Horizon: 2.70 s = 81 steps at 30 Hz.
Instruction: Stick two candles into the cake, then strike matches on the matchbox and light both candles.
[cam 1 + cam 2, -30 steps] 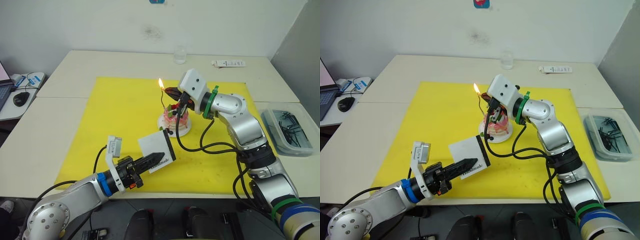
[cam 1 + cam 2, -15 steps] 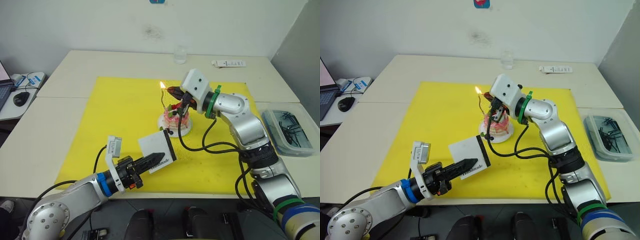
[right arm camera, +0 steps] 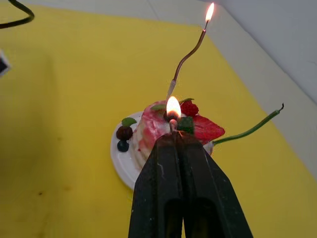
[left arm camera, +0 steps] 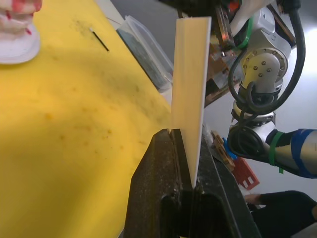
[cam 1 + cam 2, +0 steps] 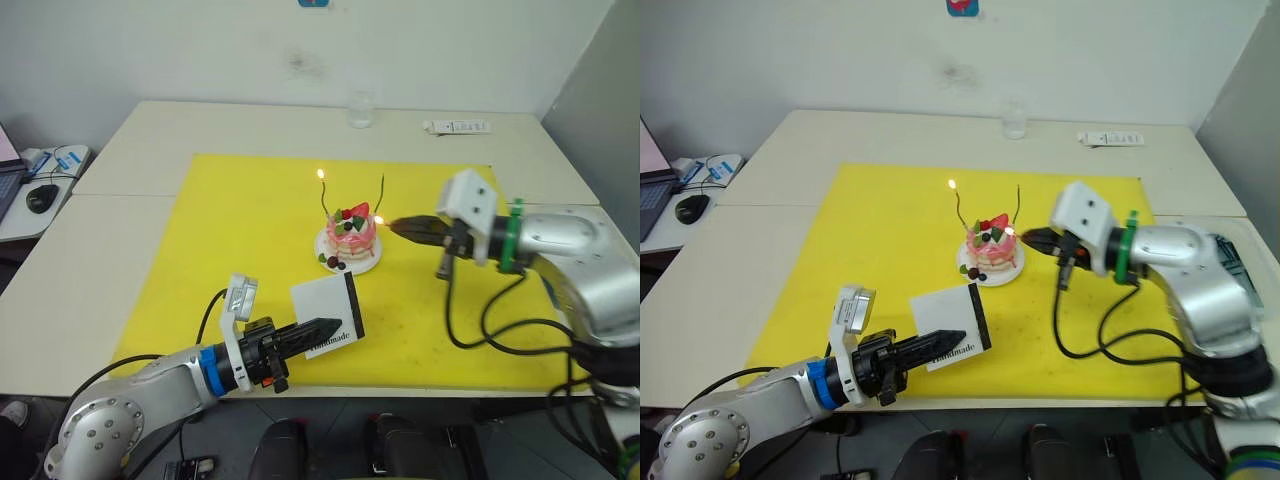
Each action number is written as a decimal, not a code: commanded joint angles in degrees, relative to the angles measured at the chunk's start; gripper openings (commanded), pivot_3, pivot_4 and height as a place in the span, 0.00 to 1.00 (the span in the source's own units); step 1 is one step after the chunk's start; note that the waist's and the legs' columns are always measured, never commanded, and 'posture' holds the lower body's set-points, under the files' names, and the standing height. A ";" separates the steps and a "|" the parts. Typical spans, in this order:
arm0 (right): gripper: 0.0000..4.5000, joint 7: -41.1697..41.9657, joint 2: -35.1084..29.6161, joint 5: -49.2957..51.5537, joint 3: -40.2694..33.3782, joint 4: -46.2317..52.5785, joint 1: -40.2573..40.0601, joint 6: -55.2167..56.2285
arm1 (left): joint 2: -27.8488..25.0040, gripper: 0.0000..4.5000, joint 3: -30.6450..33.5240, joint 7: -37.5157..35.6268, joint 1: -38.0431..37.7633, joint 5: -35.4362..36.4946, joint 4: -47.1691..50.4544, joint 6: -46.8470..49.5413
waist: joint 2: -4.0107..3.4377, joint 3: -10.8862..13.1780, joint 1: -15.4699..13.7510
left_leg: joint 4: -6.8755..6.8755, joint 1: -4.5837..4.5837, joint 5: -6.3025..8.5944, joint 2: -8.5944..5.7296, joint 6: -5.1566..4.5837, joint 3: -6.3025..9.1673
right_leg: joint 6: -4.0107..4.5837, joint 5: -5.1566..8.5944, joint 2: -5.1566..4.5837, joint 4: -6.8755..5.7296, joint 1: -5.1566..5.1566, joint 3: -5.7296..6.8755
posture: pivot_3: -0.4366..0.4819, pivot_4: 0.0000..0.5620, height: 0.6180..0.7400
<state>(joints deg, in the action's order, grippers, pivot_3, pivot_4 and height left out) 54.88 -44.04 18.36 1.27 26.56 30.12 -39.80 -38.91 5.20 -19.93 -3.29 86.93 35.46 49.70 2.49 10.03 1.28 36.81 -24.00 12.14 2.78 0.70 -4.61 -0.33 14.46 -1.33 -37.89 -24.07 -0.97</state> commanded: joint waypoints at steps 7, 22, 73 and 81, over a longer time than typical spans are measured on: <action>0.01 1.79 -9.60 1.92 -22.95 -3.01 -20.57 5.31 | -0.29 0.00 -0.99 -2.95 2.19 0.39 0.16 0.74 | 0.00 0.00 -0.67 | 0.00 -0.04 0.01 -0.05 -0.01 -0.02 | -0.02 0.00 -0.02 0.14 0.01 0.00 | 0.48 0.27 1.00; 0.01 -16.64 -10.46 -10.10 -22.75 -42.19 -9.92 13.90 | 0.49 0.00 -1.12 -2.56 2.70 -0.61 -0.18 0.50 | -0.04 0.00 -0.22 | 0.06 0.00 0.01 -0.11 -0.02 -0.13 | -0.17 -0.15 0.18 0.12 0.01 -0.08 | 0.48 0.27 1.00; 0.71 -18.85 14.63 -4.61 -11.29 -49.33 -2.48 26.83 | -0.44 0.00 0.18 1.21 1.09 1.19 2.30 -0.14 | -0.19 0.02 0.36 | 0.10 0.02 0.00 -0.10 -0.03 -0.13 | -0.62 -0.37 0.24 0.01 0.04 -0.11 | 0.48 0.27 1.00; 0.71 -22.15 16.80 -5.40 -11.26 -51.75 -1.63 27.06 | -0.99 0.00 0.30 0.65 0.66 0.93 2.32 0.13 | -0.19 0.02 0.37 | 0.12 0.03 0.00 -0.10 -0.03 -0.14 | -0.61 -0.38 0.24 -0.01 0.04 -0.13 | 0.48 0.27 1.00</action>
<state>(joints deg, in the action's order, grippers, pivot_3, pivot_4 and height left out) 33.57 -27.12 12.90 -9.38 -25.22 27.72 -13.67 -39.34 4.35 -18.46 -2.55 86.66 35.55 50.37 2.30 10.05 1.65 36.94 -23.96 12.14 2.68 0.67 -4.76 -0.94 14.08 -1.09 -37.90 -24.03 -1.10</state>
